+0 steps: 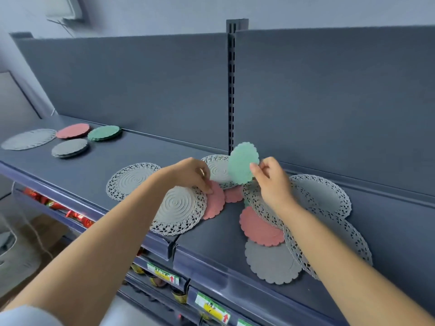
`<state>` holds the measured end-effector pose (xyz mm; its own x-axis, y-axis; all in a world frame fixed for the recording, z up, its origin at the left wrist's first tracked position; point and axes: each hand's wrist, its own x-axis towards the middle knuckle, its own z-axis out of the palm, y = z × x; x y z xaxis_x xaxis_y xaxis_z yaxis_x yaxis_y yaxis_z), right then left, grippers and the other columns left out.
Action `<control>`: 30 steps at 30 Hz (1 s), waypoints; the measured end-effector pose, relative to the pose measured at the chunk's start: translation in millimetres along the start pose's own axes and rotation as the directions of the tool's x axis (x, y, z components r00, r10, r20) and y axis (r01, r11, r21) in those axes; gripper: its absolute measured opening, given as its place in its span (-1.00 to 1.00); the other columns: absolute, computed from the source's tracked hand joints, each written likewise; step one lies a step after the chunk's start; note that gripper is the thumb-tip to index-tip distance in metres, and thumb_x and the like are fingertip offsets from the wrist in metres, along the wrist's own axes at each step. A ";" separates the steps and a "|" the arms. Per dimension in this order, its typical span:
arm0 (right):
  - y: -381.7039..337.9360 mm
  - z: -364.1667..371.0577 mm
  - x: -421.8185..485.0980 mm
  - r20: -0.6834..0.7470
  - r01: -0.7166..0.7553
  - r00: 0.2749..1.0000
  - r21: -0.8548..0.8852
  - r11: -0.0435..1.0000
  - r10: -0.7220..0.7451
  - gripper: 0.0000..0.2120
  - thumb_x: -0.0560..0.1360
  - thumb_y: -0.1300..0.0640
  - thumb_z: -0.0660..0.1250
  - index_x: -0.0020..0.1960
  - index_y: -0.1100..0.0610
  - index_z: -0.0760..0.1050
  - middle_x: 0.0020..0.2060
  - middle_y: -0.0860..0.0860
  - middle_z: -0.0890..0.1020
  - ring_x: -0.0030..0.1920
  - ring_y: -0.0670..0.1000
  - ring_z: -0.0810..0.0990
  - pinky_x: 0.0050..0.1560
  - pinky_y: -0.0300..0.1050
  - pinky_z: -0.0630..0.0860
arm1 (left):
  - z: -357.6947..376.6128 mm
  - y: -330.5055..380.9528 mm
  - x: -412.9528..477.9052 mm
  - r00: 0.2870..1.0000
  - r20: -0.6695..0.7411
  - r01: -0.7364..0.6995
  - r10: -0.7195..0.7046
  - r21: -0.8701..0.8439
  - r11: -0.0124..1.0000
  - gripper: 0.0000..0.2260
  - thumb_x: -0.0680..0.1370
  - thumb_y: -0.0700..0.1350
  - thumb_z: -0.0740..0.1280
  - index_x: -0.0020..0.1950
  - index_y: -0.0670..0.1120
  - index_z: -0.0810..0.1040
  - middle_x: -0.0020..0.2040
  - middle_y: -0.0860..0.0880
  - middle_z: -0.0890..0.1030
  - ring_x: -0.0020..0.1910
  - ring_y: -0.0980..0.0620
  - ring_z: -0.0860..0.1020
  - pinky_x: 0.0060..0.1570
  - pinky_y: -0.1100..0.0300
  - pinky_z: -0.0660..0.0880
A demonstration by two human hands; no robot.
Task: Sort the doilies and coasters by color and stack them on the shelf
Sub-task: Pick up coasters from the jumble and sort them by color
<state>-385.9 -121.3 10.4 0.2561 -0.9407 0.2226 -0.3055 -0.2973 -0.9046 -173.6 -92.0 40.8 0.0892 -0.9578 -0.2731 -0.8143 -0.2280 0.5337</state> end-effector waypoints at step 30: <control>-140.1 207.3 8.3 0.283 -0.339 0.935 0.536 0.773 0.214 -0.81 0.57 0.31 0.22 0.18 0.22 0.37 0.00 0.19 0.56 -0.32 0.07 0.60 -0.27 -0.05 0.63 | -120.6 -209.2 -141.8 0.812 -0.312 -0.332 -0.494 -0.942 0.049 -0.69 0.53 -0.49 0.13 0.06 -0.20 0.56 0.20 -0.23 0.47 0.07 -0.13 0.54 -0.32 0.21 0.62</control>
<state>-150.9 -53.5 63.7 0.4333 -0.8969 -0.0883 0.1684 0.1769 -0.9697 53.2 70.4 64.5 0.6532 -0.7195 -0.2358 0.4710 0.1423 0.8706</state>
